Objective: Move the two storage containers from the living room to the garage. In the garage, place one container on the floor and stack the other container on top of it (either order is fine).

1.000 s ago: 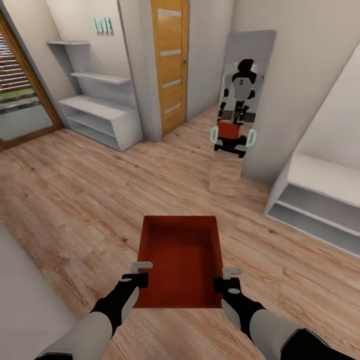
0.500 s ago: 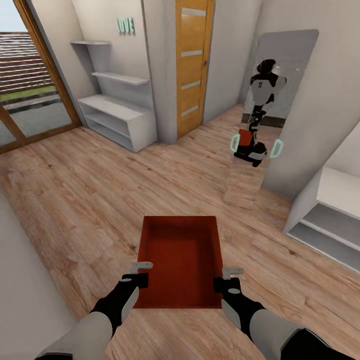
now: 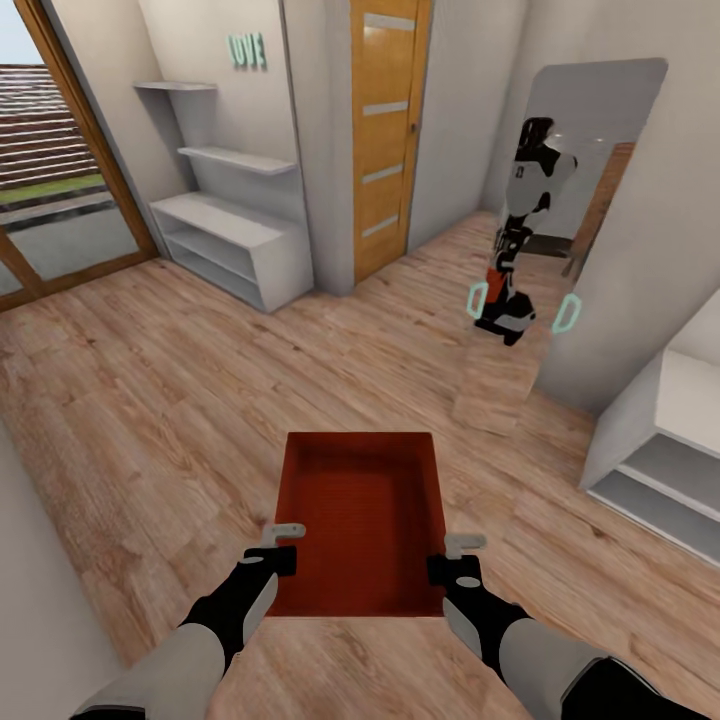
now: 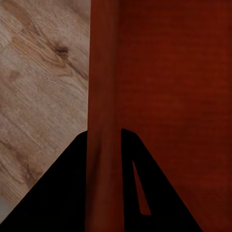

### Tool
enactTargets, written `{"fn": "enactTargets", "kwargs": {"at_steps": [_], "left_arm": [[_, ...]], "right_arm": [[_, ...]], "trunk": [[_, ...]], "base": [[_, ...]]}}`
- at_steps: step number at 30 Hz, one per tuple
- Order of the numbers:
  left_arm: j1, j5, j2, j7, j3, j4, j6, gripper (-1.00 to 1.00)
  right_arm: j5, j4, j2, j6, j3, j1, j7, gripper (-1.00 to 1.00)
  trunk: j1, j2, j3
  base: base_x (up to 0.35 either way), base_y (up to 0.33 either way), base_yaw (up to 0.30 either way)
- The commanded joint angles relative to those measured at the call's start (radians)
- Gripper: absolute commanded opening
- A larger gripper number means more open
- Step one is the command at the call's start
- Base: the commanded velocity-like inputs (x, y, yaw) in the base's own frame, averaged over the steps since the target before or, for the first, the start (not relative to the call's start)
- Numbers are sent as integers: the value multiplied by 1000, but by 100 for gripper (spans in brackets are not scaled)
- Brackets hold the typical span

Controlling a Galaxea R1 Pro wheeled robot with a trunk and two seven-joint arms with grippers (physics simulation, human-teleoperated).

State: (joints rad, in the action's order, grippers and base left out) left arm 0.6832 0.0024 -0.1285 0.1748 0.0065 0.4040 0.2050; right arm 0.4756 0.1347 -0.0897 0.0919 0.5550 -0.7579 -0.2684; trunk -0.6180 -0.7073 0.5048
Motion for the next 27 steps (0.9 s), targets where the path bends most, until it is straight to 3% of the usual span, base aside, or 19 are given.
{"fn": "enactTargets", "kwargs": {"at_steps": [1, 27], "left_arm": [[1, 2, 9, 5, 15, 55, 7, -100], [1, 2, 9, 5, 15, 55, 7, -100]], "right_arm": [[11, -44, 1, 2, 25, 0, 0, -100], [11, -44, 1, 2, 25, 0, 0, -100]], "trunk": [[-1, -1, 1], [-1, -1, 1]], "base": [[322, 0, 0], [322, 0, 0]]}}
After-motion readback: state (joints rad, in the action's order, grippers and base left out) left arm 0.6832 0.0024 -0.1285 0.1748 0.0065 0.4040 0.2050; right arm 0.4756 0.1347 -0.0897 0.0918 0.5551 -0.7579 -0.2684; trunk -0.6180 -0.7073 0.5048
